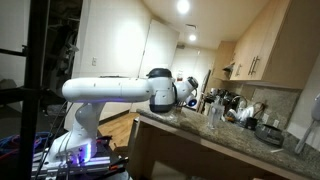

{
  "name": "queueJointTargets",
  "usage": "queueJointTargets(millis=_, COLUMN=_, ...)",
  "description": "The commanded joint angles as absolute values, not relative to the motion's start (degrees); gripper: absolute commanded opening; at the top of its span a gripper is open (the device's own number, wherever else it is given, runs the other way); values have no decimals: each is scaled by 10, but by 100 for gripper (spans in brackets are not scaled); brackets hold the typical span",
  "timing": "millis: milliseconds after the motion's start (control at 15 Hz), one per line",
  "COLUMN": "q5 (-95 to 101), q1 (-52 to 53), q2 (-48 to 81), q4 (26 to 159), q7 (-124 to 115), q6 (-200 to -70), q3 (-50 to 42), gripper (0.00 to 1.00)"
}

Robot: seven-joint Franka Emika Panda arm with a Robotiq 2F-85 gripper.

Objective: Take the white bottle and put it upside down on the clear bottle

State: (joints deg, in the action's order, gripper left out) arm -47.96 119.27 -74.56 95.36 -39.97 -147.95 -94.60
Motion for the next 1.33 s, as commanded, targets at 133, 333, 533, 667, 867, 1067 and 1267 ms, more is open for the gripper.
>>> queueJointTargets(millis=133, q5=-493, q1=1193, q2=-748, q4=944, q7=-400, q6=-1483, q3=-946, gripper=25)
queueJointTargets(millis=333, q5=-507, q1=1177, q2=-752, q4=965, q7=-416, q6=-1490, q3=-946, gripper=25)
queueJointTargets(millis=533, q5=-525, q1=1161, q2=-749, q4=992, q7=-433, q6=-1502, q3=-953, gripper=25)
queueJointTargets(millis=667, q5=-529, q1=1153, q2=-744, q4=1009, q7=-437, q6=-1501, q3=-963, gripper=25)
queueJointTargets(millis=867, q5=-532, q1=1142, q2=-731, q4=1037, q7=-438, q6=-1502, q3=-968, gripper=25)
queueJointTargets(millis=1067, q5=-525, q1=1128, q2=-726, q4=1053, q7=-423, q6=-1493, q3=-965, gripper=25)
queueJointTargets(millis=1267, q5=-513, q1=1114, q2=-723, q4=1062, q7=-386, q6=-1490, q3=-963, gripper=83)
